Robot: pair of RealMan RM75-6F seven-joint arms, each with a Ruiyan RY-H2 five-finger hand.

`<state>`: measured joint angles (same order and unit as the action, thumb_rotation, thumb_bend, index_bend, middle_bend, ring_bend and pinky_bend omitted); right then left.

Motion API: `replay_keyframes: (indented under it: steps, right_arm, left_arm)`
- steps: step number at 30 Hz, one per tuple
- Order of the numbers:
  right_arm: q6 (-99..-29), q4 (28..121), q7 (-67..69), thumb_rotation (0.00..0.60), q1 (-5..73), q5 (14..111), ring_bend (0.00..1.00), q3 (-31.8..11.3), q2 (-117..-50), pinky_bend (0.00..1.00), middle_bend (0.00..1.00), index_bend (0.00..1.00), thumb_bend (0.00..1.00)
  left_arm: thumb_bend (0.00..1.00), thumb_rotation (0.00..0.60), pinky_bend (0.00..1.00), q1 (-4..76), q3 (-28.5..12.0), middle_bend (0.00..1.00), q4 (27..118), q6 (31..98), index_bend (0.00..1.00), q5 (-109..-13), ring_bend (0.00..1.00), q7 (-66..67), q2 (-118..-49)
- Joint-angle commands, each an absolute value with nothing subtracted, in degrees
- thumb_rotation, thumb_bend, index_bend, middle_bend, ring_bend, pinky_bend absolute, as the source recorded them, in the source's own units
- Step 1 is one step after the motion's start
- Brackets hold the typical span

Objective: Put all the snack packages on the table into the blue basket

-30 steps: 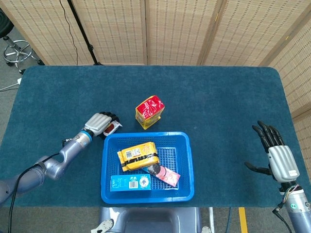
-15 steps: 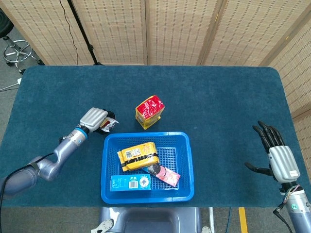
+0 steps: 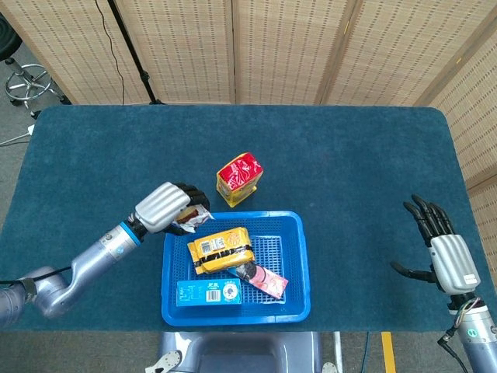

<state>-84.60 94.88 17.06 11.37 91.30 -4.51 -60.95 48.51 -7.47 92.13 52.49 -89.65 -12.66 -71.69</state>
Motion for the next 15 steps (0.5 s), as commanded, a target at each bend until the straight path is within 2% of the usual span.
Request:
replay_keyframes:
  steps: [1,2,4,5,6,9,12,15]
  right_arm:
    - [-84.58,94.8,17.36,0.6,11.35,91.29,0.0,-4.51,-60.85,0.03,0.0,0.0,0.0]
    - [-84.59,94.73,17.52,0.6,11.32,91.21,0.0,-4.55,-60.8,0.03,0.0,0.0,0.0]
    - [-84.55,94.61,17.75,0.6,11.29,90.98,0.0,-4.61,-60.76,0.03,0.0,0.0,0.0]
    - [-84.49,94.56,17.85,0.6,11.28,90.89,0.0,-4.62,-60.74,0.03,0.0,0.0,0.0]
    - [-84.41,94.48,18.02,0.6,11.28,90.77,0.0,-4.63,-60.69,0.03,0.0,0.0,0.0]
    - [-84.26,94.16,18.32,0.6,11.27,90.51,0.0,-4.71,-60.59,0.03,0.0,0.0,0.0]
    - [-83.99,93.78,18.49,0.6,11.3,90.23,0.0,-4.74,-60.57,0.03,0.0,0.0,0.0]
    - [-83.21,93.1,20.4,0.6,11.89,89.45,0.0,-5.45,-60.12,0.03,0.0,0.0,0.0]
  left_arm:
    - [0.36,0.6,0.41,49.8,-7.12,0.46,94.2,50.98,0.5,-89.15,0.38,-9.42,-73.42]
    - [0.35,0.6,0.39,50.35,-6.96,0.41,94.68,49.67,0.46,-88.47,0.33,-8.6,-73.92]
    - [0.28,0.6,0.23,51.14,-6.46,0.19,95.65,46.95,0.25,-87.04,0.16,-7.23,-73.73]
    - [0.21,0.6,0.11,51.57,-6.18,0.07,96.19,45.33,0.11,-86.17,0.06,-6.47,-73.28]
    - [0.14,0.6,0.02,52.25,-5.94,0.0,97.02,42.99,0.02,-84.63,0.0,-5.12,-72.48]
    - [0.02,0.6,0.0,52.83,-6.52,0.0,99.13,41.2,0.0,-80.55,0.0,-1.49,-71.41]
    - [0.01,0.6,0.0,51.93,-7.41,0.0,101.2,43.51,0.0,-78.97,0.0,-0.7,-70.98]
    - [0.01,0.6,0.0,49.36,-8.24,0.0,104.42,48.52,0.0,-81.06,0.0,-3.73,-67.58]
